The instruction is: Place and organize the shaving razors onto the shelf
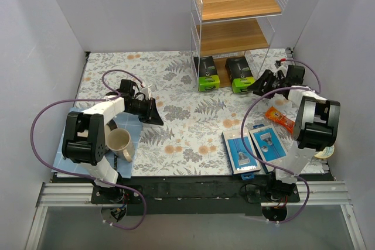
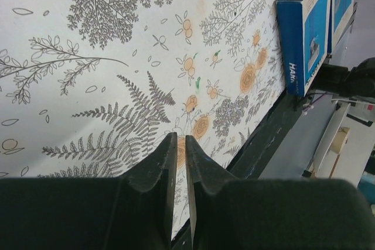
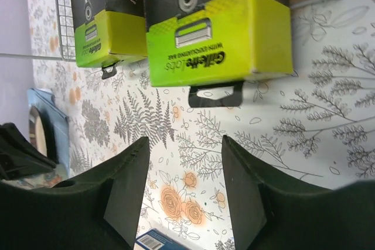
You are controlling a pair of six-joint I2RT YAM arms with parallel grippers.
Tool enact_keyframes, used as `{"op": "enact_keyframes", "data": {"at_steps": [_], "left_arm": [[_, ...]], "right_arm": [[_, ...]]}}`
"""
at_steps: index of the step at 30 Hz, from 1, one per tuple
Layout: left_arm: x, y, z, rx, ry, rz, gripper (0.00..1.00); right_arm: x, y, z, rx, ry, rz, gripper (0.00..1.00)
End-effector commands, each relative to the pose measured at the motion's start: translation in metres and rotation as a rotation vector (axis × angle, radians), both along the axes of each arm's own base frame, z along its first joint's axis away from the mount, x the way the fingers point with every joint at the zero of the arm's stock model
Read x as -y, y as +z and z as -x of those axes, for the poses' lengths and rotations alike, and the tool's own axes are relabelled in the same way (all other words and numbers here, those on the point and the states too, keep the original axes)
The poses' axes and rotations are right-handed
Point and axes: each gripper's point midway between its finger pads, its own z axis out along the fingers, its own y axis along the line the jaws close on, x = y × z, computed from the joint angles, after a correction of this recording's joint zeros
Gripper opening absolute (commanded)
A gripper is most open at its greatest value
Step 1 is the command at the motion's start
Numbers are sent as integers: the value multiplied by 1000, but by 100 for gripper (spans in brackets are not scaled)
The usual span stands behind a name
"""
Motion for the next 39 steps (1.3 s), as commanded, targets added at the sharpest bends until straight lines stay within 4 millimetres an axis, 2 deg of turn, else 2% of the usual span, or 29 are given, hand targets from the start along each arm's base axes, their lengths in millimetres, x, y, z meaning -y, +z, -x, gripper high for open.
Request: {"op": "enact_keyframes", "data": {"at_steps": [1,4,9,12,15,26,31,39], "left_arm": [[-3,1,10,9,-49,-10,11],[-5,2,10,17,-77,-25,11],[-10,-2,14,-4,-109,-57,11],[-13,-7,19,-15,-124,-76,11],[-15,-10,19,-20,-124,-92,11],[-20,-21,19,-34,-141,-137,10],[-19,-25,18,-34,-157,-156,10],[-4,-29,24,-25,-224,-177,10]], "right_arm": [[-1,5,6,-7,-1,-114,60],[2,-1,4,-30,-10,-149,58],[3,0,-10,-1,-7,-214,54],[1,-5,-15,-9,-3,-247,53],[2,-19,-19,-53,-16,-257,52],[6,-33,-37,-48,-26,-281,46],[3,-34,-43,-31,0,-316,34],[-1,-16,-50,51,43,-365,13]]}}
